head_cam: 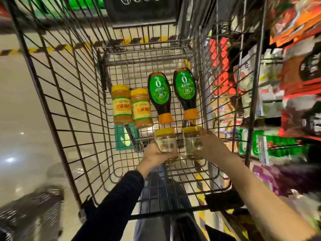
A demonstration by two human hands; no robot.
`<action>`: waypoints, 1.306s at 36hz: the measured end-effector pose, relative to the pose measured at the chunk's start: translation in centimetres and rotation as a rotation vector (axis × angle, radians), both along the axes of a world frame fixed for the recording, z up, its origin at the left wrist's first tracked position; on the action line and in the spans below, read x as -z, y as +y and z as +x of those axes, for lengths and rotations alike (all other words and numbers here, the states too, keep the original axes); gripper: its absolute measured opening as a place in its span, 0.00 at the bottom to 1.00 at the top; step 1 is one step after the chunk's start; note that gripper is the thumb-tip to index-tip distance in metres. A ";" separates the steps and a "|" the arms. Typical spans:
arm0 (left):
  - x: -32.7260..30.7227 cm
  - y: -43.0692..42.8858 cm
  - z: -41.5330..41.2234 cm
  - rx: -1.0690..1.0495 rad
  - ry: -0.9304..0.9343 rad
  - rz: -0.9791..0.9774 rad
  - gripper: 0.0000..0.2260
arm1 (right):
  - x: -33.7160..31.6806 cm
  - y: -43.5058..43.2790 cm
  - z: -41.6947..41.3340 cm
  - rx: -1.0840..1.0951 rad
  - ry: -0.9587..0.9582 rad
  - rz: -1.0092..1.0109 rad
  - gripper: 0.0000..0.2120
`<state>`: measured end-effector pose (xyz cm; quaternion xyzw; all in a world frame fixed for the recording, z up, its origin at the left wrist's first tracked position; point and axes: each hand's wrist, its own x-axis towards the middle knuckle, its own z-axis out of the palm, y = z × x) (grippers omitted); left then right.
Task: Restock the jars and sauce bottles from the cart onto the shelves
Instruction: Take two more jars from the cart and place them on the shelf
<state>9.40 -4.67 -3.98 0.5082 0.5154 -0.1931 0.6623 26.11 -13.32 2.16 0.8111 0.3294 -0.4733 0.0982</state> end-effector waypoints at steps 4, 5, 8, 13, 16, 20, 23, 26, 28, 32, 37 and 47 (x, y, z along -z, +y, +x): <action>-2.6 1.9 -1.4 0.032 -0.003 0.011 0.22 | 0.8 0.2 -0.5 0.055 -0.001 -0.031 0.32; -2.9 2.3 -1.8 0.056 -0.013 0.014 0.22 | 1.0 0.4 -0.7 0.074 -0.010 -0.042 0.31; -4.5 3.6 -2.9 0.071 -0.028 0.029 0.24 | 1.7 0.9 -1.2 0.123 -0.036 -0.065 0.27; -7.2 4.7 -4.0 0.037 -0.099 0.074 0.21 | 2.6 1.1 -1.5 0.248 -0.080 -0.076 0.28; -8.3 5.2 -4.5 0.022 -0.132 0.072 0.22 | 3.0 1.0 -1.7 0.291 -0.065 -0.072 0.28; -8.7 5.7 -5.0 0.018 -0.126 0.077 0.26 | 3.4 1.1 -1.8 0.339 0.025 -0.070 0.27; -8.7 6.0 -5.4 0.010 -0.116 0.080 0.28 | 4.1 0.9 -2.1 0.440 0.139 -0.043 0.35; -9.2 6.3 -5.3 -0.003 -0.111 0.090 0.24 | 4.7 0.5 -2.3 0.509 0.162 -0.032 0.40; -9.6 6.6 -5.2 0.000 -0.106 0.100 0.25 | 4.9 0.4 -2.3 0.509 0.153 -0.020 0.38; -10.2 7.1 -5.1 -0.012 -0.122 0.118 0.25 | 4.8 0.5 -2.1 0.522 0.138 0.038 0.36; -12.2 7.7 -4.5 -0.005 -0.129 0.179 0.24 | 3.5 0.9 -1.1 0.582 0.182 0.147 0.41; -20.9 9.4 -2.4 -0.057 -0.234 0.302 0.30 | -8.9 3.9 1.6 0.594 0.359 0.592 0.37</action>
